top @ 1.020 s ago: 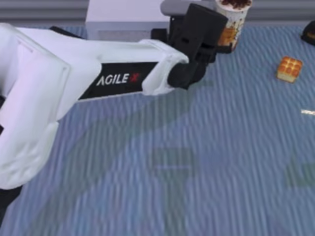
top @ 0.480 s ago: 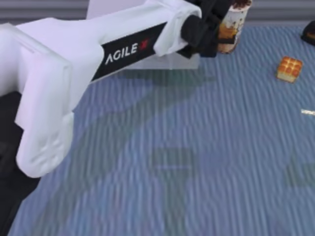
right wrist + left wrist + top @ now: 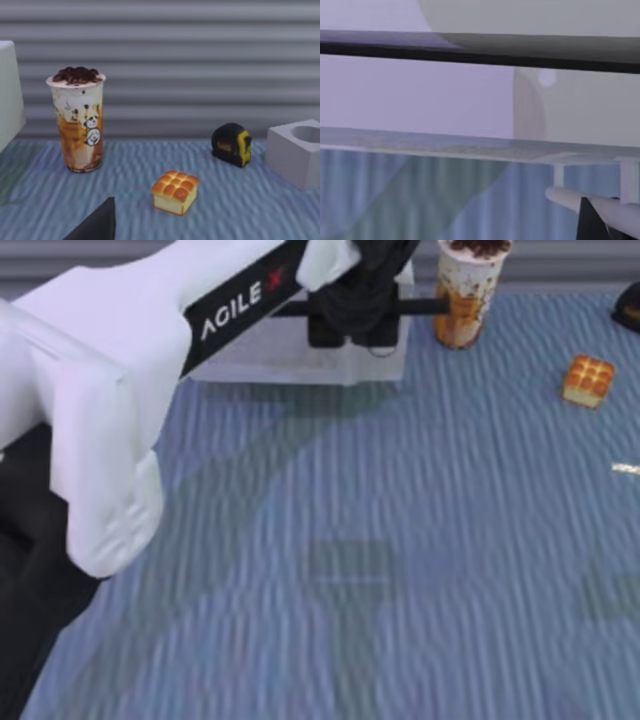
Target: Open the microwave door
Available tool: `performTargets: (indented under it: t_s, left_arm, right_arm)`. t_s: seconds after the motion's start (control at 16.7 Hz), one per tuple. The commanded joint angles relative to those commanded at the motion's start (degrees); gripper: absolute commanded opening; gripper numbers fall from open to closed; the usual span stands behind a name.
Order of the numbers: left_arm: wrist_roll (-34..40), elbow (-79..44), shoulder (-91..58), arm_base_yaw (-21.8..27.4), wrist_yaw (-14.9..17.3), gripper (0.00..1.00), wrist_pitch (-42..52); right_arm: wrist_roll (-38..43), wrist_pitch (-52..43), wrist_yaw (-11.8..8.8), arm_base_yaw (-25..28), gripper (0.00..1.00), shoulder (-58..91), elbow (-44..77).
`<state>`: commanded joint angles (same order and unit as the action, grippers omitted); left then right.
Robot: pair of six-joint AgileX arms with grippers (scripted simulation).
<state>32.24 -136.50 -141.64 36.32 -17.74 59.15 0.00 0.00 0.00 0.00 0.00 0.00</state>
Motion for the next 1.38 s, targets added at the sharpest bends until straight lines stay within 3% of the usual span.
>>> performTargets:
  t_s: [1.38]
  left_arm:
    - [0.33,-1.05,-0.23,-0.17,0.48,0.0,1.26]
  right_arm:
    - [0.0,0.0,0.0,0.0,1.0,0.0,0.0]
